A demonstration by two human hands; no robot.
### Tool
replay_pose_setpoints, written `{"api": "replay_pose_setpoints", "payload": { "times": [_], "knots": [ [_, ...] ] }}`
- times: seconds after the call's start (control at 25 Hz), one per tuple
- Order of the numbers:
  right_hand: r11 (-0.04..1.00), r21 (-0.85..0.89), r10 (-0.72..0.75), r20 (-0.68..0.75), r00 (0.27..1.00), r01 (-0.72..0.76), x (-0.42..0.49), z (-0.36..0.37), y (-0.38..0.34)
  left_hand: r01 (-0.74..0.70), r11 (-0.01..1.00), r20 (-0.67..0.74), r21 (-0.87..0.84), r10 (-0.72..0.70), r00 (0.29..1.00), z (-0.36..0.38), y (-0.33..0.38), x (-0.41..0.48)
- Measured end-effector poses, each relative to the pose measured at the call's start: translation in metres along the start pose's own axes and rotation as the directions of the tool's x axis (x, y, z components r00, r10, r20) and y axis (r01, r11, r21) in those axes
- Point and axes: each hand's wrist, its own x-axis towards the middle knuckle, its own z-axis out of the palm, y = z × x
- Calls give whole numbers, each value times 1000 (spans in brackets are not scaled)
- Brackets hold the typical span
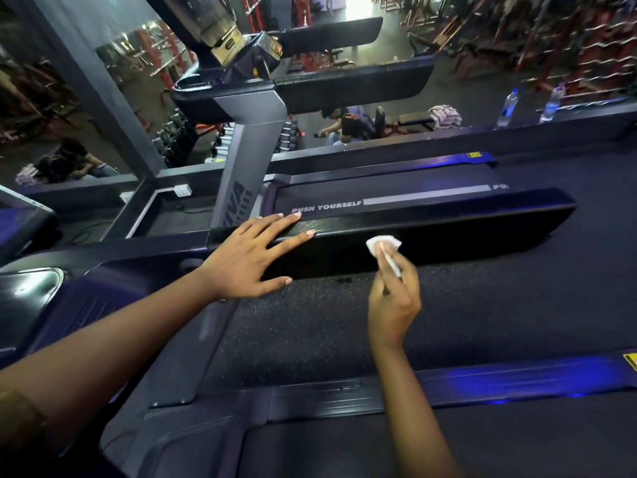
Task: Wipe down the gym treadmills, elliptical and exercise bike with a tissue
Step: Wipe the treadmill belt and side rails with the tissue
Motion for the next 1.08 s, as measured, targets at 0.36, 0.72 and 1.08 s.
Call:
{"api": "replay_pose_setpoints", "payload": {
  "times": [0.36,0.72,1.08],
  "knots": [
    [976,-37,-184,378,908,213,-49,29,10,11,1000,-11,-9,-11,1000,0,2,0],
    [982,-21,-180,164,970,186,-6,22,-22,18,1000,7,-19,-18,1000,1,3,0],
    [955,-3,-260,463,847,296,-44,36,-2,34,999,36,-32,-33,999,0,3,1]
  ]
}}
